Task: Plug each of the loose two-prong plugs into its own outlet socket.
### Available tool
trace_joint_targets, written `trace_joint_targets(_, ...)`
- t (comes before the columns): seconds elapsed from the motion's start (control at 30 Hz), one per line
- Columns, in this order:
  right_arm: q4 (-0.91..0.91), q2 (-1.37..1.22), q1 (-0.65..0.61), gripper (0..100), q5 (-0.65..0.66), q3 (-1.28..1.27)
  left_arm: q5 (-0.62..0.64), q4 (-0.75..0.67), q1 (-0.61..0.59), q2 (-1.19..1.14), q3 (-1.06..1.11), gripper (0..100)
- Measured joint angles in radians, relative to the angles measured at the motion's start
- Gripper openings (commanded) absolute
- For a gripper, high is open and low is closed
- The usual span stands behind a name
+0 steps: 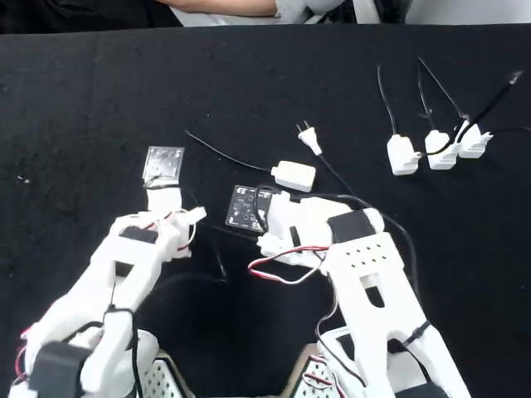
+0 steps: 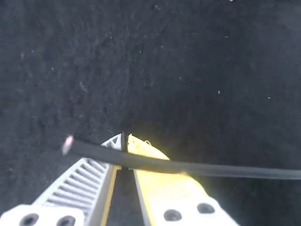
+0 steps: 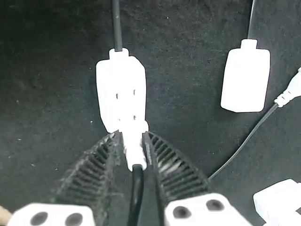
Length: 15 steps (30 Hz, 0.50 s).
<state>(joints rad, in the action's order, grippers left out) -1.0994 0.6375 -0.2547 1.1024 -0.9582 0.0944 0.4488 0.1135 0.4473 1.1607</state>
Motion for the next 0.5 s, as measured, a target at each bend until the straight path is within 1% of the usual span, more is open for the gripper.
trace_joint_targets(0.1, 0.0, 0.0, -0.015, 1.1, 0.0, -0.008, 0.002, 0.012, 0.0, -0.014, -0.014, 3)
trace_joint_targets(0.2, 0.0, 0.0, -0.032, 1.1, 0.0, -0.011, 0.002, 0.104, 0.0, 0.015, -0.049, 3)
trace_joint_targets(0.37, 0.0, 0.0, -0.04, 1.1, -0.005, -0.011, 0.002, 0.33, 0.0, 0.195, -0.097, 3)
trace_joint_targets(0.43, 0.002, 0.0, -0.04, 1.1, -0.009, -0.015, 0.002, 0.384, -0.006, 0.292, -0.097, 4)
trace_joint_targets(0.5, 0.006, 0.0, -0.04, 1.1, -0.011, -0.026, 0.002, 0.404, -0.031, 0.385, -0.097, 7)
